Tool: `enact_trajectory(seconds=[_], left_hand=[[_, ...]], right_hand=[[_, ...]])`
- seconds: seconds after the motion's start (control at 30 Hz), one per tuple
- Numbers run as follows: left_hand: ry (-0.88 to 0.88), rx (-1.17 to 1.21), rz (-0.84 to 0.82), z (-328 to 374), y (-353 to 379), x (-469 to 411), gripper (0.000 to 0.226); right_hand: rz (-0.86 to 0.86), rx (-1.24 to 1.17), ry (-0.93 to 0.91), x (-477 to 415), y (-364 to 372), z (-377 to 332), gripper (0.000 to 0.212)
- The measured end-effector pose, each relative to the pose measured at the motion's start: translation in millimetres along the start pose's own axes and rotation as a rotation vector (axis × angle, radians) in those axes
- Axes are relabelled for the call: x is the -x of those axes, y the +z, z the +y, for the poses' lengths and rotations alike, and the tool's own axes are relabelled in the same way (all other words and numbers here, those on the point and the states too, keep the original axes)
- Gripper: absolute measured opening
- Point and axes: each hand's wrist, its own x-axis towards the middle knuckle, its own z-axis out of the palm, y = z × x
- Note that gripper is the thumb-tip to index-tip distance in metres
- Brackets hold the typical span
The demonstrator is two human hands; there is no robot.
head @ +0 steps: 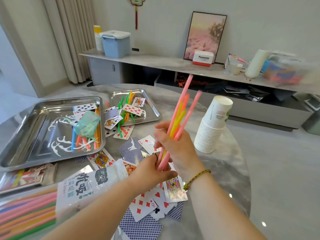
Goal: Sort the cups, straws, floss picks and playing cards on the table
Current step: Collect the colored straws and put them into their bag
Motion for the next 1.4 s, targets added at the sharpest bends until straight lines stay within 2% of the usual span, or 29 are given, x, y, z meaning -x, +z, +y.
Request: enact_trajectory(seconds=[0.1, 0.13, 0.33, 0.47, 0.53, 0.63, 0.73, 0.8, 0.93, 1.07, 1.27, 1.4], left_hand=[[0.006, 0.01, -0.007, -4, -1, 2, 0.026], [0.001, 0.006, -0.016, -5, -1, 2, 0.027], [-0.049, -0.044, -0.096, -9, -1, 3, 0.026], [-0.044, -0.143, -0.102, -10, -8, 13, 0.011], [-0.007, -0.23, -0.069, -8, -20, 19, 0.025], [0.059, -0.543, 0.023, -11, -43, 31, 0.074], [-0.059, -0.853, -0.049, -24, -67, 43, 0.114], [-0.159, -0.932, -0.116, -36, -78, 47, 0.123], [-0.259, -0.979, -0.169, -51, -82, 45, 0.121], [-0.253, -1.035, -0.151, -56, -77, 45, 0.118], [-0.158, -1.016, 0.002, -49, -82, 55, 0.101], [-0.028, -0.899, 0.181, -37, -93, 64, 0.087]], right_hand=[[-0.004, 0.057, 0.011, -1, 1, 4, 0.004], [-0.005, 0.077, 0.005, -1, 2, 6, 0.008], [-0.001, 0.014, 0.006, -2, 4, 10, 0.012], [0.076, -0.063, 0.03, -5, 2, 7, 0.027], [0.144, -0.101, 0.012, -7, -1, 4, 0.027], [0.252, -0.148, -0.008, -10, -7, -1, 0.027], [0.336, -0.191, -0.006, -11, -11, -1, 0.028], [0.346, -0.137, -0.006, -10, -11, 1, 0.028], [0.28, 0.04, -0.021, -5, -4, 3, 0.027], [0.177, 0.223, -0.027, -2, 7, 10, 0.025], [0.07, 0.452, 0.099, 2, 13, 30, 0.03], [0.119, 0.626, 0.122, 2, 7, 24, 0.034]])
